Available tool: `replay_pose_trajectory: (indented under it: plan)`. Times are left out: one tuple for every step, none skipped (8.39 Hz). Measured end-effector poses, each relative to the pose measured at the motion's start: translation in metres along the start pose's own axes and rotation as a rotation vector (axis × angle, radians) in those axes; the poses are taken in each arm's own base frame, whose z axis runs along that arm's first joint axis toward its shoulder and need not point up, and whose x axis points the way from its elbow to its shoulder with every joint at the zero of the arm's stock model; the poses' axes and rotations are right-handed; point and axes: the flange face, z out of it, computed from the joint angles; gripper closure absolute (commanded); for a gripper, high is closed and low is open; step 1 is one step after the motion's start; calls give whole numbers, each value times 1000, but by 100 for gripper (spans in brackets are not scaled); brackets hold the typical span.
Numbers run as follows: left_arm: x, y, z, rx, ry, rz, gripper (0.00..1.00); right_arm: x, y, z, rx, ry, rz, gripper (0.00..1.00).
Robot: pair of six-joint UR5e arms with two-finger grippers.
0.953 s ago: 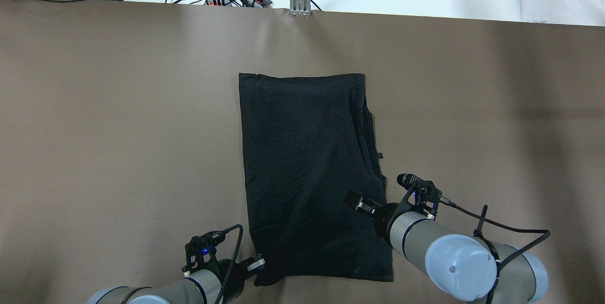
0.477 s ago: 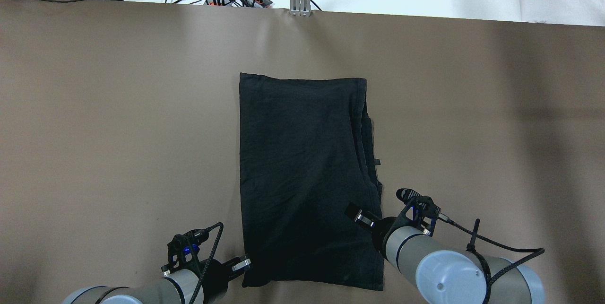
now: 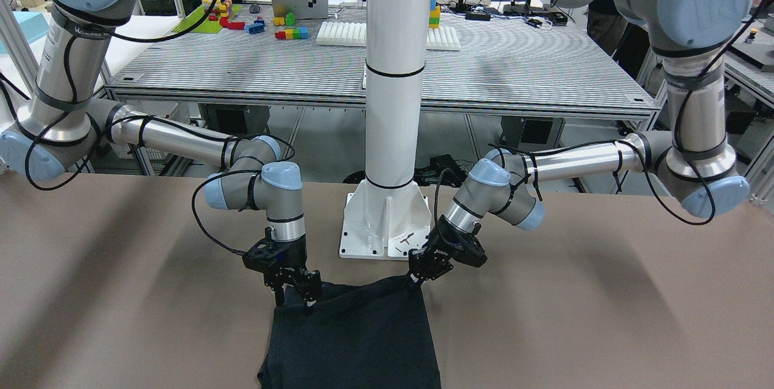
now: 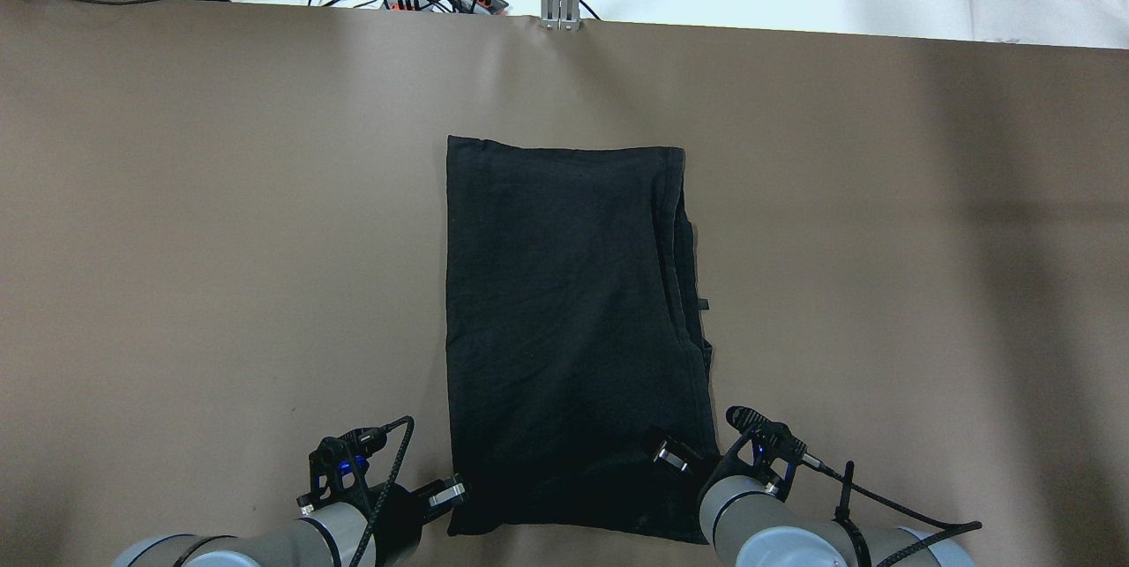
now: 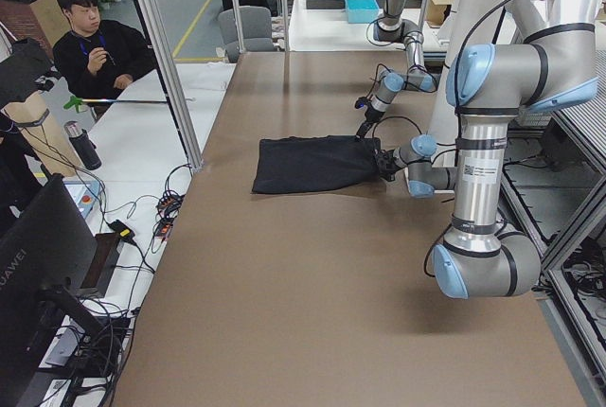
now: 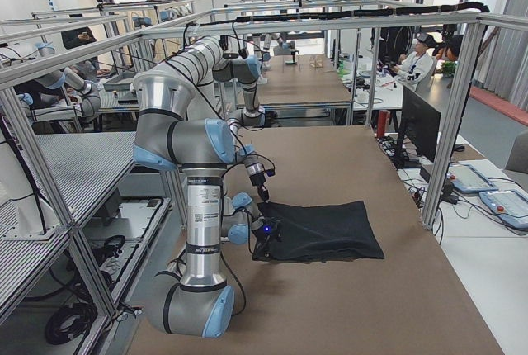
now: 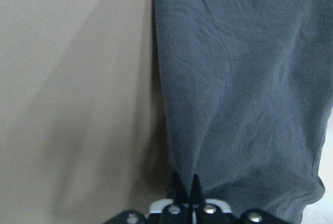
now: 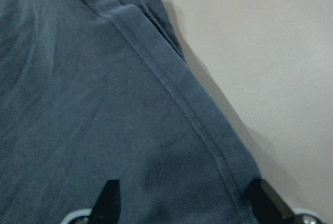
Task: Fold clothes
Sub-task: 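Grasp the near edge corners of the shirt with both grippers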
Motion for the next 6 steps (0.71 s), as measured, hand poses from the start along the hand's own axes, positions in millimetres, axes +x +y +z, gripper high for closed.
replay_pose_trajectory:
  plan:
    - [0,0,0,1,-1,1,100,4,6,6,7,11,-2,13]
    - [-1,0,0,2,-1,2,100,6,10,12,12,15,1,15]
    - [-1,-1,0,4,-2,3,100,2,15,15,15,10,14,16]
    - [-1,-1,0,4,-2,3,100,-5,17,16,21,-2,34,16]
    - [-1,-1,0,4,-2,4,100,-9,17,16,33,-15,49,16]
    - [-1,-1,0,4,-2,5,100,-11,17,16,43,-24,58,18]
